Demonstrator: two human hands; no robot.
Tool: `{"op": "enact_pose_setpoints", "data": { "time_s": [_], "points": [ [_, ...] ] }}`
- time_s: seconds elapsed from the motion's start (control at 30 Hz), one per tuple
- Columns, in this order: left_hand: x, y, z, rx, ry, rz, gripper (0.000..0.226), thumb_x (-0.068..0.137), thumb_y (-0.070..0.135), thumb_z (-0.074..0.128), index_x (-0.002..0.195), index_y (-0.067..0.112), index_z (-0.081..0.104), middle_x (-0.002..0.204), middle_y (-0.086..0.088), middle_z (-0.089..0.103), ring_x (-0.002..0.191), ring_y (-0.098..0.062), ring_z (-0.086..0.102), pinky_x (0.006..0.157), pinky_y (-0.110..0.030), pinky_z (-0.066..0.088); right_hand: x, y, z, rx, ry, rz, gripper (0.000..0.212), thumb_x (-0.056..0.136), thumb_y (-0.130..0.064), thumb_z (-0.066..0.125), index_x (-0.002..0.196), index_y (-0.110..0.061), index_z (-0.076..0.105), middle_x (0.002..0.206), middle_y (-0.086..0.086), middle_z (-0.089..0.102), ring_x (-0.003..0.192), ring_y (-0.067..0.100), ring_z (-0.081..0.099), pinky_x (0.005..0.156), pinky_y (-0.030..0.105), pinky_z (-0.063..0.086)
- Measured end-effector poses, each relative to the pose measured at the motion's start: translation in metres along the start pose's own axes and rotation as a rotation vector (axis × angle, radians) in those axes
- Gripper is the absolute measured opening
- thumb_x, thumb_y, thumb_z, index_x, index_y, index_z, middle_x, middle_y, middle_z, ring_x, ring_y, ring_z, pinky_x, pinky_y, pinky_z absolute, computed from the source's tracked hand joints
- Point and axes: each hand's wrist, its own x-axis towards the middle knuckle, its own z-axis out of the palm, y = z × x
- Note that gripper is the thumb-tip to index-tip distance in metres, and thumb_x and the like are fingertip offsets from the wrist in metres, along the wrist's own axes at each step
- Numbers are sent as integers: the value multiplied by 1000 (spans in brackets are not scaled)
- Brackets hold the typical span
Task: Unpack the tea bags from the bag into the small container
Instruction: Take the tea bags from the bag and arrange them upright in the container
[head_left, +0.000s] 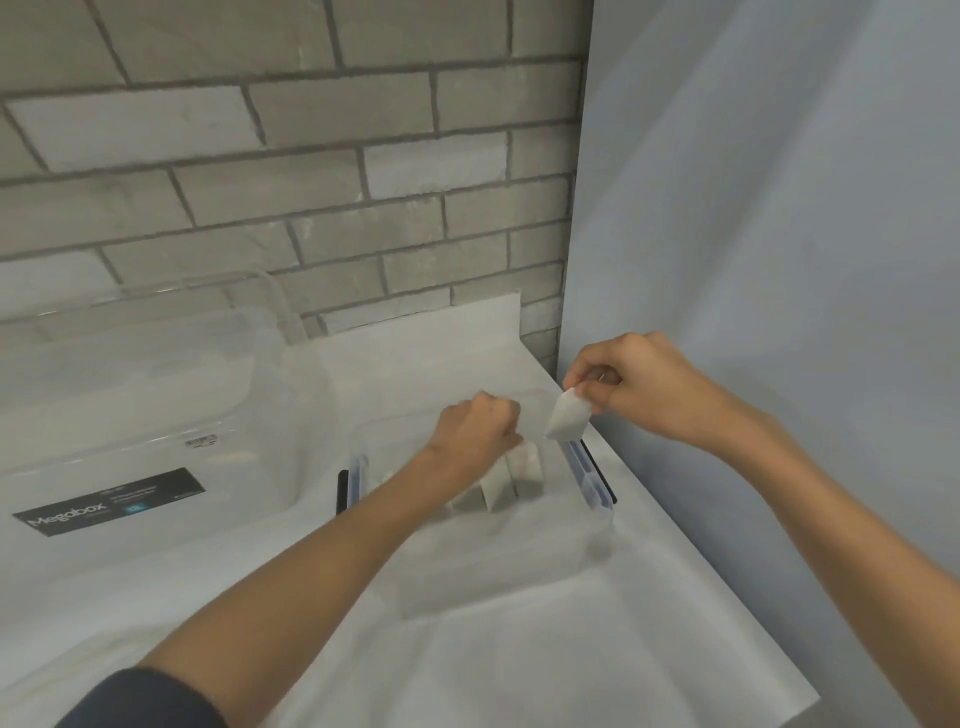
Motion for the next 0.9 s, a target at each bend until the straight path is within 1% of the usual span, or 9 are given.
{"op": "enact_pose_setpoints", "data": {
  "time_s": [0.1, 0.23, 0.27, 0.33, 0.4, 0.5, 0.6, 0.77, 0.9],
  "points": [
    [-15, -17, -25, -107, 73, -39, 19, 91, 35, 59, 88, 16, 61, 96, -5, 66, 92, -27, 60, 75, -36, 50, 10, -16, 8, -22, -41, -41, 16, 87, -6, 60, 91, -15, 73, 72, -10, 64, 67, -1, 58, 66, 7, 44],
    [-43, -34, -51, -173, 178, -84, 19, 92, 37, 59, 91, 20, 67, 93, 3, 68, 90, -21, 60, 73, -34, 50, 26, -31, 43, -87, -265, -48, 24, 86, 0, 52, 89, -11, 72, 70, -11, 58, 57, -7, 52, 56, 4, 41],
    [-50, -38, -56, -183, 199, -93, 19, 92, 37, 59, 90, 21, 68, 92, 5, 68, 89, -19, 60, 70, -32, 48, 31, -32, 55, -134, -321, -43, 25, 85, 1, 49, 89, -9, 72, 74, -6, 59, 58, -3, 53, 59, 10, 45],
    [-63, -43, -60, -202, 218, -110, 19, 92, 39, 58, 88, 23, 68, 91, 9, 67, 86, -16, 59, 66, -29, 42, 39, -29, 77, -260, -413, -16, 26, 84, 5, 46, 90, -6, 68, 94, 8, 61, 70, 18, 61, 68, 28, 52],
    [-75, -48, -63, -216, 220, -125, 19, 91, 41, 58, 86, 26, 67, 89, 13, 67, 84, -13, 59, 64, -27, 39, 42, -25, 96, -408, -481, 28, 25, 86, 8, 42, 97, -3, 62, 109, 16, 55, 80, 31, 58, 70, 36, 50],
    [-89, -54, -66, -234, 229, -148, 17, 91, 42, 57, 83, 30, 66, 87, 17, 66, 83, -10, 59, 64, -27, 38, 43, -20, 116, -559, -474, 75, 28, 91, 6, 38, 113, -1, 55, 119, 18, 52, 94, 36, 59, 73, 37, 43],
    [-100, -57, -68, -248, 243, -156, 18, 91, 42, 57, 84, 28, 68, 87, 16, 68, 83, -10, 60, 67, -28, 41, 43, -21, 123, -613, -424, 81, 36, 93, 8, 36, 124, -2, 51, 127, 17, 49, 112, 37, 58, 79, 38, 43],
    [-110, -60, -71, -273, 249, -167, 18, 91, 42, 58, 84, 29, 68, 85, 17, 67, 84, -10, 61, 68, -29, 43, 40, -23, 121, -666, -360, 50, 36, 93, 9, 38, 125, -1, 50, 127, 18, 50, 114, 36, 58, 86, 39, 47],
    [-114, -61, -73, -282, 252, -161, 18, 91, 42, 59, 83, 30, 69, 84, 19, 66, 82, -8, 61, 64, -27, 42, 40, -24, 119, -643, -361, 89, 38, 91, 12, 40, 125, 0, 50, 127, 18, 49, 114, 36, 57, 89, 38, 46]
  ]
}}
